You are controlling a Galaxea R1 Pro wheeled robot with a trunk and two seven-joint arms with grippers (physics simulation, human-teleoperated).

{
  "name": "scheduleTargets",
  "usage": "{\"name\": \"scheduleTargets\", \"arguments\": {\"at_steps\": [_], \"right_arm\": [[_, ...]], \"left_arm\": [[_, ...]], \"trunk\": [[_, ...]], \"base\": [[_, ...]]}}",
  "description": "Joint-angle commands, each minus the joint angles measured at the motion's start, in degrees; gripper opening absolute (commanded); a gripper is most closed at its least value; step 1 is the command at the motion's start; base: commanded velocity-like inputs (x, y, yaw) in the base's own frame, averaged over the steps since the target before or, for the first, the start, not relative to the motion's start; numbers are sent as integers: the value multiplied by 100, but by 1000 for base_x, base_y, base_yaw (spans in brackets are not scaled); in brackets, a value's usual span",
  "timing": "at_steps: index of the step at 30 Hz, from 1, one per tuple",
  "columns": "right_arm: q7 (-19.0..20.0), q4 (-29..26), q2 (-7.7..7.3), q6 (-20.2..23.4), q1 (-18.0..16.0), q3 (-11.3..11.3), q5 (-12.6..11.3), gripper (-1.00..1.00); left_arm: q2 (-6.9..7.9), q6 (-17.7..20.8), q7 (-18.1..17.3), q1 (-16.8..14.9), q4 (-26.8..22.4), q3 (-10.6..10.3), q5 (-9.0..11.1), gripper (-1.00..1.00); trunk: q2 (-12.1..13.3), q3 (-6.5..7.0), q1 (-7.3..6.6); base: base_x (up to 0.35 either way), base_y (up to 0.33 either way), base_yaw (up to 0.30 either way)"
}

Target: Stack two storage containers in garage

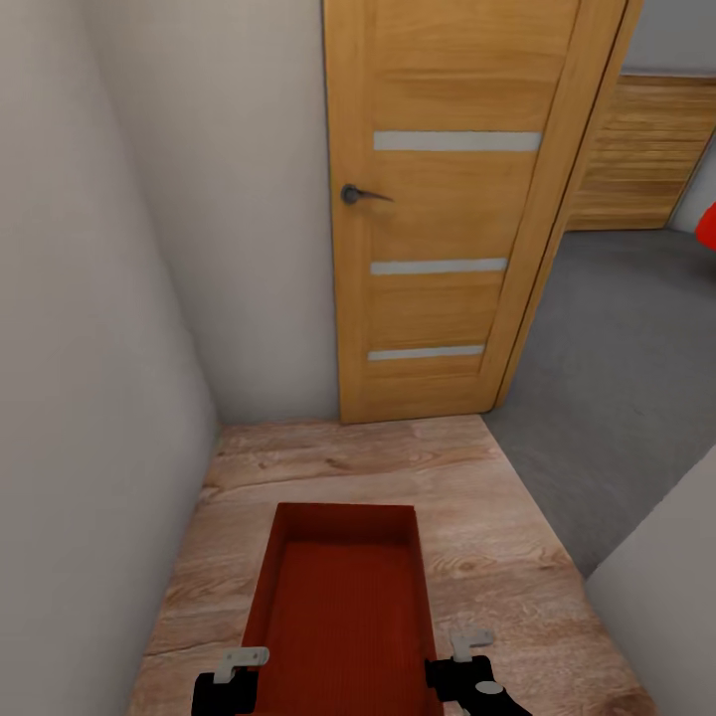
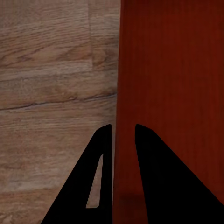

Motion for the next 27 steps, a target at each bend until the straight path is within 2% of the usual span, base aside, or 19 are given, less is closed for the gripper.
{"name": "scheduleTargets", "arguments": {"at_steps": [1, 16, 21, 27], "right_arm": [[-58, 7, -3, -10, -4, 27, 22, -100], [-58, 7, -3, -13, -4, 27, 22, -100], [-58, 5, -3, -8, -4, 27, 22, -100], [-58, 5, -3, -8, -4, 27, 22, -100]], "left_arm": [[4, -19, 83, -4, -2, 28, -8, -100], [4, -19, 83, -4, -2, 28, -8, -100], [4, -19, 83, -4, -2, 28, -8, -100], [4, -18, 83, -4, 1, 28, -8, -100]], "trunk": [[-2, -4, 3], [-2, -4, 3], [-2, -4, 3], [-2, -4, 3]], "base": [[345, 0, 0], [335, 0, 0], [110, 0, -50], [19, 0, -219]]}}
